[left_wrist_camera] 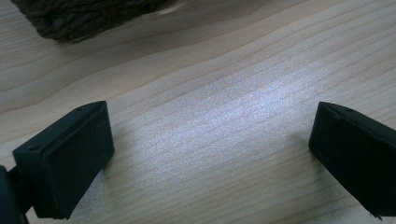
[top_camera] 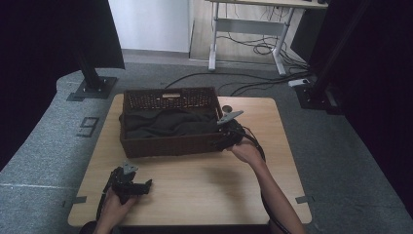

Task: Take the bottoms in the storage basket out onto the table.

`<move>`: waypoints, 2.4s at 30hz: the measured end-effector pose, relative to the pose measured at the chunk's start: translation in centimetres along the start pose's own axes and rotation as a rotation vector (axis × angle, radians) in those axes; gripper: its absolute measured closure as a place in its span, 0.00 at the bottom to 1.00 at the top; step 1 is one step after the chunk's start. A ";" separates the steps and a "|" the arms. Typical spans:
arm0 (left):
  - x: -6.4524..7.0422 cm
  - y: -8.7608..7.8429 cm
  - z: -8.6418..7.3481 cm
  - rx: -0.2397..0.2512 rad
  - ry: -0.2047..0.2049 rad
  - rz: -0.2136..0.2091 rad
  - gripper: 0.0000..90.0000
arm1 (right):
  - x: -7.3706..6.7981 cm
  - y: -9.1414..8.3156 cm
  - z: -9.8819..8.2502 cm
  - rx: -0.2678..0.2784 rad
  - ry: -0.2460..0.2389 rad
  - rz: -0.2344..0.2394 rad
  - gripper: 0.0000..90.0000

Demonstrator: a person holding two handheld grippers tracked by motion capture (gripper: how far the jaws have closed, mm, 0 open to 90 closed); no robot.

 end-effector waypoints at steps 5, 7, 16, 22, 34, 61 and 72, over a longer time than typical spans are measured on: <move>0.0 0.0 0.0 -0.001 0.001 0.000 0.00 | 0.1 -0.5 -0.4 0.001 0.005 -0.003 0.18; 0.0 0.0 0.0 -0.001 0.001 0.000 0.00 | 0.2 -0.7 -0.6 0.001 0.006 -0.005 0.19; 0.0 0.0 0.0 -0.001 0.001 0.000 0.00 | 0.4 -1.8 -1.6 0.010 0.015 -0.010 0.20; 0.0 0.0 0.0 0.000 0.001 0.000 0.00 | 0.5 -2.7 -2.3 0.016 0.023 -0.012 0.20; 0.0 0.0 0.0 -0.001 0.001 0.000 0.00 | 0.8 -4.7 -4.0 0.028 0.045 -0.020 0.22; 0.0 0.0 0.0 0.000 0.002 0.000 0.00 | 1.2 -9.9 -8.3 0.033 0.095 -0.063 0.23; 0.0 0.0 0.0 0.000 0.002 0.000 0.00 | 0.0 -12.0 -9.6 0.025 0.129 -0.032 0.23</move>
Point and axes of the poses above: each handheld gripper's, and its own axes: y roughly forward along the jaws, z roughly out of its top, x roughly to its right, the point moved 2 cm from there along y, roughly forward along the jaws, and after that the axes turned 5 degrees about x, right-handed, at the moved point
